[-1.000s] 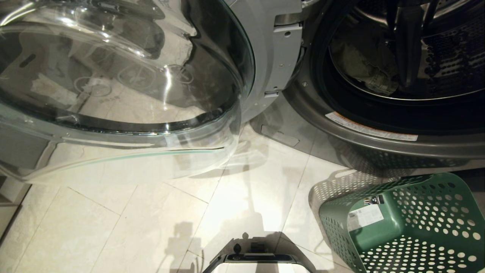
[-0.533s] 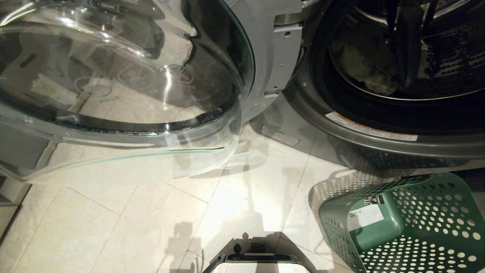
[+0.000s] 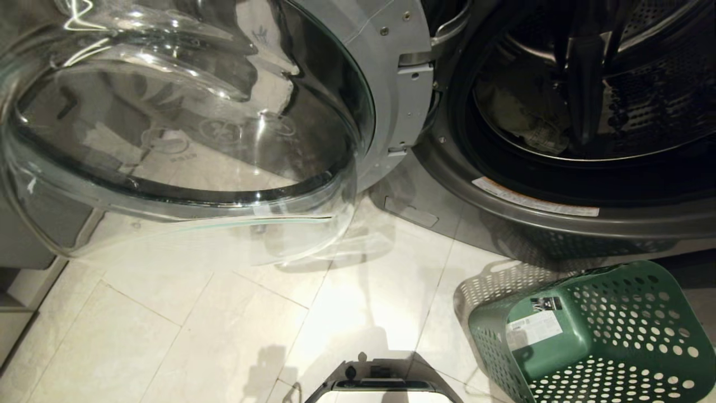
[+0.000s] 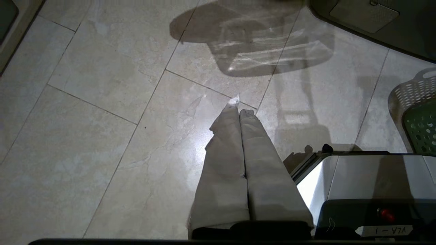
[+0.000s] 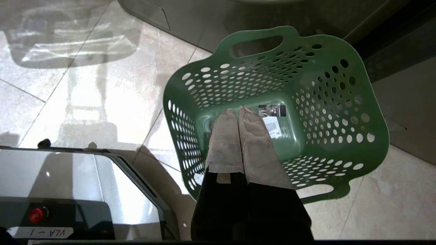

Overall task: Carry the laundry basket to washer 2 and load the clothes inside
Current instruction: Close the washing machine door with the left hand

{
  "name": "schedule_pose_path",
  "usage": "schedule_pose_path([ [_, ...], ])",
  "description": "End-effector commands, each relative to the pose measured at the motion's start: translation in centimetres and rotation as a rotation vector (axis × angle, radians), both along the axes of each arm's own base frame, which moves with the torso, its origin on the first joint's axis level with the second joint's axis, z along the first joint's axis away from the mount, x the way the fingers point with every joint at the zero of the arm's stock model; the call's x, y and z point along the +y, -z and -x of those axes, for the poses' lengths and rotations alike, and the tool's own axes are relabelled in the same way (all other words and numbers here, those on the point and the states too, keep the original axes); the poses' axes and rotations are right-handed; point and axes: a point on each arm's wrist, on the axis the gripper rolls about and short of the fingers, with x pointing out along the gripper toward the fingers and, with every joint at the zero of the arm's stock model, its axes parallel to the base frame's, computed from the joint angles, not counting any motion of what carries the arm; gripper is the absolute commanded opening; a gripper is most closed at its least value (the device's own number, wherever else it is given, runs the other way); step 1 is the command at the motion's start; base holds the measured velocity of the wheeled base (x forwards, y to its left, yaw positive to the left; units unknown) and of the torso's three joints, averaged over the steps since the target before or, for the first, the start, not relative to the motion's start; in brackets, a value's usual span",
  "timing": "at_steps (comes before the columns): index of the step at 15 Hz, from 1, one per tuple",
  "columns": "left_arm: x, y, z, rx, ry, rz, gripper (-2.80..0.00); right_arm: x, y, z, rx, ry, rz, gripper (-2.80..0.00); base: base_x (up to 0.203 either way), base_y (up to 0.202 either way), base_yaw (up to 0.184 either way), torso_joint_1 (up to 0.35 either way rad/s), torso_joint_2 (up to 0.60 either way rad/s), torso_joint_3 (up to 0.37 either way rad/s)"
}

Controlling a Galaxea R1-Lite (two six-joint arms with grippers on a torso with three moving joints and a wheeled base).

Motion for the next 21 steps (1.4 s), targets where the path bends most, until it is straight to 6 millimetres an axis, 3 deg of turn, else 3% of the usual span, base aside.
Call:
schedule_pose_path([
  [1,0.00,0.04,-0.01,0.001,0.000,-0.001,-2.80,0.00,-0.01,-0.02,0.002,0.000,-0.001,-2.80,0.000,0.000,0.000,0.009,0.00,0.205],
  [21,0.00,0.04,-0.01,0.001,-0.002,0.002,-2.80,0.01,-0.04,-0.02,-0.001,-0.003,0.018,-2.80,0.000,0.000,0.000,0.002,0.00,0.203],
])
